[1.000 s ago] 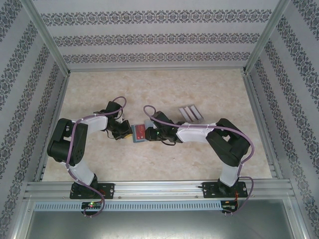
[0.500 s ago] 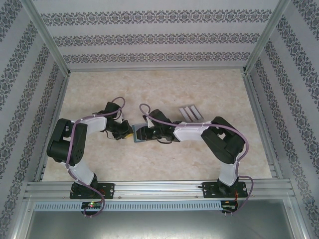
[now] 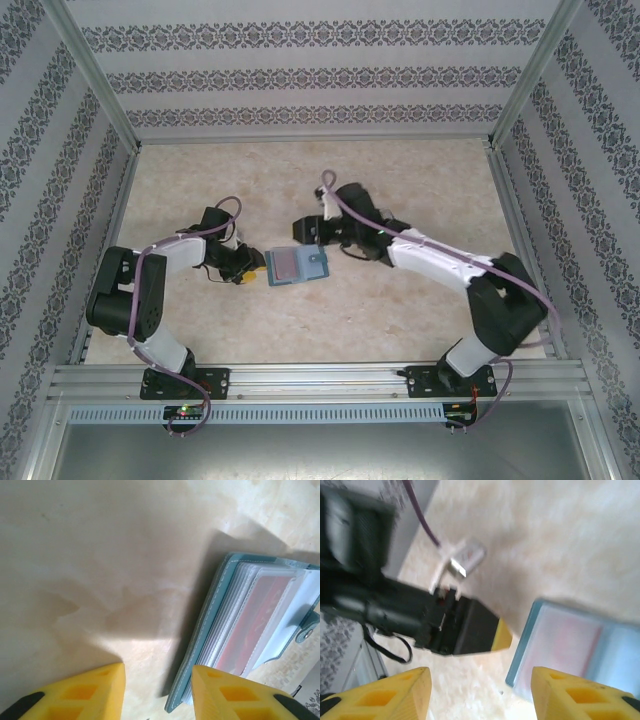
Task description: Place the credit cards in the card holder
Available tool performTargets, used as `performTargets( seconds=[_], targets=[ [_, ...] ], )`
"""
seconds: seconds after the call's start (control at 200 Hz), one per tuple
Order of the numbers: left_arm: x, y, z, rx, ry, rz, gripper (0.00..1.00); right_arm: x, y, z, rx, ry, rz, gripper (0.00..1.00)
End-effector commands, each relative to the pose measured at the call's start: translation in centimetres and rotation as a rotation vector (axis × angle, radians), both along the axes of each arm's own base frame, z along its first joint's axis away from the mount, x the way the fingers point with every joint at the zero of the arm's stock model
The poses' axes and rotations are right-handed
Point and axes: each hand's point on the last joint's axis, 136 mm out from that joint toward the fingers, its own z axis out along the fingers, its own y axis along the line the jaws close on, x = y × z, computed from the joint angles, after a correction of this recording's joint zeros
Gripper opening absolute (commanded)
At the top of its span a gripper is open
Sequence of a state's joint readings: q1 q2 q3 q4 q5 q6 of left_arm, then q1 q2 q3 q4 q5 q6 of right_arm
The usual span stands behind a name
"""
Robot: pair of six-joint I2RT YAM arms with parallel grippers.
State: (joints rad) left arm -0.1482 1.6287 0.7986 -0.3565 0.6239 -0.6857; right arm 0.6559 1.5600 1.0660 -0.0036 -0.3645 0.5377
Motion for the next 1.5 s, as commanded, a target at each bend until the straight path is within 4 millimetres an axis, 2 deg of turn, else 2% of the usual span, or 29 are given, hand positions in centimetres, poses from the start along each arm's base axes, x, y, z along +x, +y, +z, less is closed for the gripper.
performTargets(
  seconds=[0.0, 0.085, 0.18, 0.275, 0.375, 0.625, 0.799, 0.934, 1.119, 1.279, 1.349, 1.494],
  targets=[
    [-0.4, 1.0, 0.6, 0.045, -0.007, 0.008, 0.43, 1.2, -5.7, -1.5, -0.352, -0.075, -0.068, 0.58],
    [-0.5, 0.8, 0.8, 0.045, -0.02, -0.003, 0.48, 2.5, -9.9, -1.9, -0.523, -0.07, -0.143, 0.59],
    [-0.5, 0.3, 1.1, 0.065, -0.037, -0.024, 0.58, 3.6, -14.0, -2.3, -0.677, -0.053, -0.208, 0.62],
    [-0.3, -0.3, 1.3, 0.097, -0.052, -0.05, 0.66, 4.1, -16.7, -2.6, -0.805, -0.057, -0.222, 0.64],
    [-0.2, -0.8, 1.3, 0.127, -0.05, -0.073, 0.71, 4.2, -18.3, -3.6, -0.918, -0.04, -0.194, 0.65],
    [0.0, -2.0, 0.2, 0.17, -0.014, -0.128, 0.74, 4.1, -18.7, -7.2, -1.075, 0.028, -0.08, 0.68],
    [0.0, -2.3, -0.7, 0.219, 0.001, -0.152, 0.73, 5.0, -20.3, -8.1, -1.199, 0.025, -0.123, 0.66],
    [-0.1, -2.4, -1.1, 0.227, 0.011, -0.16, 0.73, 5.3, -20.8, -7.8, -1.225, 0.004, -0.143, 0.61],
    [-0.4, -2.1, -1.5, 0.245, 0.021, -0.173, 0.72, 5.6, -21.2, -6.7, -1.245, -0.04, -0.165, 0.49],
    [-0.6, -2.0, -1.8, 0.25, 0.027, -0.171, 0.72, 5.5, -21.3, -6.9, -1.251, -0.043, -0.149, 0.41],
    [-0.6, -2.0, -1.9, 0.247, 0.03, -0.173, 0.72, 5.3, -21.1, -7.1, -1.249, -0.038, -0.135, 0.41],
    [-0.9, -2.0, -2.0, 0.247, 0.031, -0.177, 0.72, 4.4, -19.1, -6.4, -1.113, -0.027, -0.087, 0.53]
  ],
)
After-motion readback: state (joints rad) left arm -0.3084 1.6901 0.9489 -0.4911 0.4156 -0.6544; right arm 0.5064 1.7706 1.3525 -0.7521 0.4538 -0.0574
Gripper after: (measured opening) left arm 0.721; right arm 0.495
